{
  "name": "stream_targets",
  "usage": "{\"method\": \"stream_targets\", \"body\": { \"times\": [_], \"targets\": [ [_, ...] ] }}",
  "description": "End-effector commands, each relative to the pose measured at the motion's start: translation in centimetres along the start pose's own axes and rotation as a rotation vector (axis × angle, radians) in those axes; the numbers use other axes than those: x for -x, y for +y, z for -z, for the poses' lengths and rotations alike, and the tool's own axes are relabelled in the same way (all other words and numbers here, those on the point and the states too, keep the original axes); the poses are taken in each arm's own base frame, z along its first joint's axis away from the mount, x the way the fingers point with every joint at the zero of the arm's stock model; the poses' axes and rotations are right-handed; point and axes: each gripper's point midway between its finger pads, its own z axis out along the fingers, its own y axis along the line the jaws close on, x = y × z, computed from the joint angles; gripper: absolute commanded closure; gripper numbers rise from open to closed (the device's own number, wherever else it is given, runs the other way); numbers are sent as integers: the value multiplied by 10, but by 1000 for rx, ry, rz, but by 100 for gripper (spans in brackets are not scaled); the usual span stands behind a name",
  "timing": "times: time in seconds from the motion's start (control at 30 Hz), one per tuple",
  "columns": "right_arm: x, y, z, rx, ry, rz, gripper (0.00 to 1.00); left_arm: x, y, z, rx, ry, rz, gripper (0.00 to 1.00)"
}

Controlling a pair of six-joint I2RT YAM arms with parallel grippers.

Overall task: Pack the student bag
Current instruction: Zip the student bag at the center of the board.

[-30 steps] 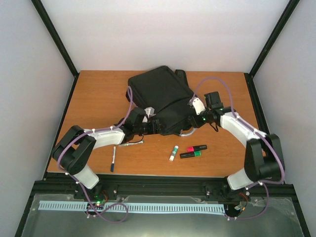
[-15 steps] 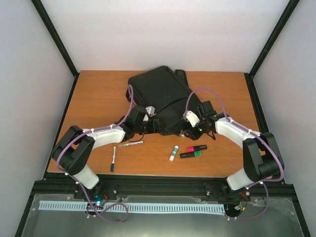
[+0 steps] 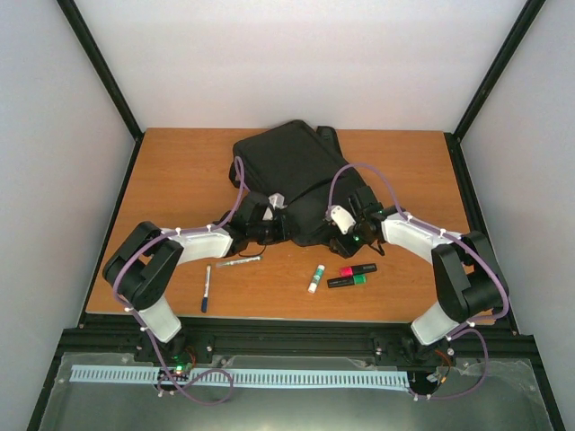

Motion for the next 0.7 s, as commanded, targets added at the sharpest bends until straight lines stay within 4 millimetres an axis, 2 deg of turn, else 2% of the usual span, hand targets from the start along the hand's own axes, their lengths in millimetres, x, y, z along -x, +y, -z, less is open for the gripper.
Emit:
{"method": "stream_targets", "body": {
  "times": [0.0, 0.17, 0.4, 0.67],
  "targets": [
    [21, -8, 10, -56, -60, 1, 49, 20, -44, 10, -138, -53, -77, 93],
    [25, -16, 11, -94, -69, -5, 48, 22, -62, 22, -198, -66, -117, 99],
    [37, -23, 13, -125, -107, -19, 56, 21, -92, 36, -265, -80, -193, 99],
    [41, -27, 22, -166, -134, -13, 70, 12, -89, 32, -244, -59, -207, 99]
  ]
}}
